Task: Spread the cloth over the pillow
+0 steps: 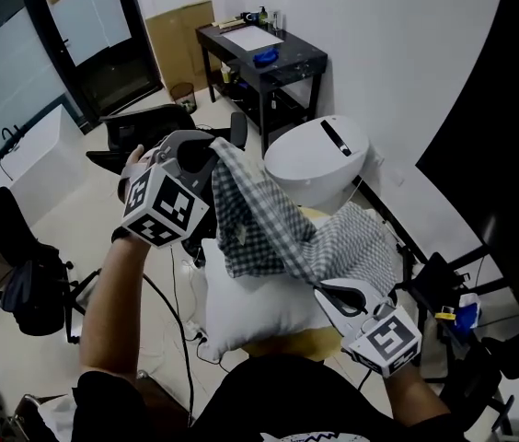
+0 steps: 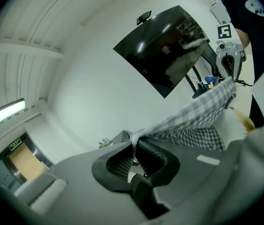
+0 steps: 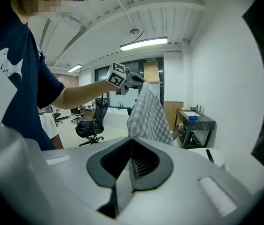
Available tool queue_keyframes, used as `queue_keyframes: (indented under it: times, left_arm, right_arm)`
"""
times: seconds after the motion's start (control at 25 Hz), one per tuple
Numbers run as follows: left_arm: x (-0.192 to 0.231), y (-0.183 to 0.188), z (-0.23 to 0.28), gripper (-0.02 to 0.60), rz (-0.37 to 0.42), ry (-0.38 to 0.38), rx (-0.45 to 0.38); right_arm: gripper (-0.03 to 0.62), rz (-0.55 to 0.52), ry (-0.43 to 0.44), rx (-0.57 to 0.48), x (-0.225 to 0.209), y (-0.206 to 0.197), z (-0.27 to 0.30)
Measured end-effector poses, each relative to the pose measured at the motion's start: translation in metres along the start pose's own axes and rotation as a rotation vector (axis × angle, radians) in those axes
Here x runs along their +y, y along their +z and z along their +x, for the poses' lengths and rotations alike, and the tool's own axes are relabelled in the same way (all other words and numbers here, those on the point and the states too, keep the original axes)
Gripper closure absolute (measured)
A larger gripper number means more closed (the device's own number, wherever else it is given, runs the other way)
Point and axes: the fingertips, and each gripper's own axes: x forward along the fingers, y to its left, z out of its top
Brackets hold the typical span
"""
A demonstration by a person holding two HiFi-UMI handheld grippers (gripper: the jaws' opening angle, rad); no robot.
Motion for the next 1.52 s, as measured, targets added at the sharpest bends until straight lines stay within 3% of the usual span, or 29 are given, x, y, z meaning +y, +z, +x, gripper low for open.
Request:
queue_keyframes:
  times: [0.16,0.32,0.52,0.64,0.76,0.88,1.04,1.2,1.4,1.52]
  left_arm:
    - [-0.021,-0.025,-0.002,0.575,-0.041,-0.023,0.028]
    - [-0.062,-0.063,-0.011,0.575,-0.137,-0.086,0.054]
    - [-0.123,-0.087,-0.031,0.575,-0.226,-0.167,0.041]
    - [-0.154,-0.086,-0.045,0.575,-0.255,-0.202,0.002]
    - [-0.179,-0.083,-0.058,0.575,-0.252,-0.231,-0.029]
    - [-0.199,-0.076,-0.072,0.575,-0.230,-0.251,-0.056]
    - [-0.228,-0.054,-0.096,0.575,-0.151,-0.281,-0.105]
    - [-0.287,-0.036,-0.115,0.575,-0.066,-0.388,-0.146]
    - [-0.359,-0.028,-0.124,0.575,-0.150,-0.564,-0.173]
    - [-0.388,-0.030,-0.124,0.575,-0.193,-0.630,-0.162]
  right_arm:
    - [0.582,0.008,0.097,0.049,0.022,-0.026,0.023]
    - [0.582,0.021,0.241,0.114,0.054,-0.070,0.050]
    - [0.577,-0.032,0.367,0.275,0.082,-0.136,0.079]
    - [0.488,-0.080,0.419,0.308,0.093,-0.145,0.083]
    - [0.455,-0.141,0.455,0.273,0.099,-0.127,0.077]
    - [0.450,-0.194,0.444,0.220,0.090,-0.099,0.067]
    - [0.450,-0.222,0.342,0.152,0.047,-0.063,0.063]
    - [0.448,-0.208,0.285,0.147,0.003,-0.054,0.071]
    - [0.444,-0.183,0.291,0.158,-0.022,-0.049,0.088]
    - [0.439,-0.212,0.305,0.194,-0.028,-0.051,0.108]
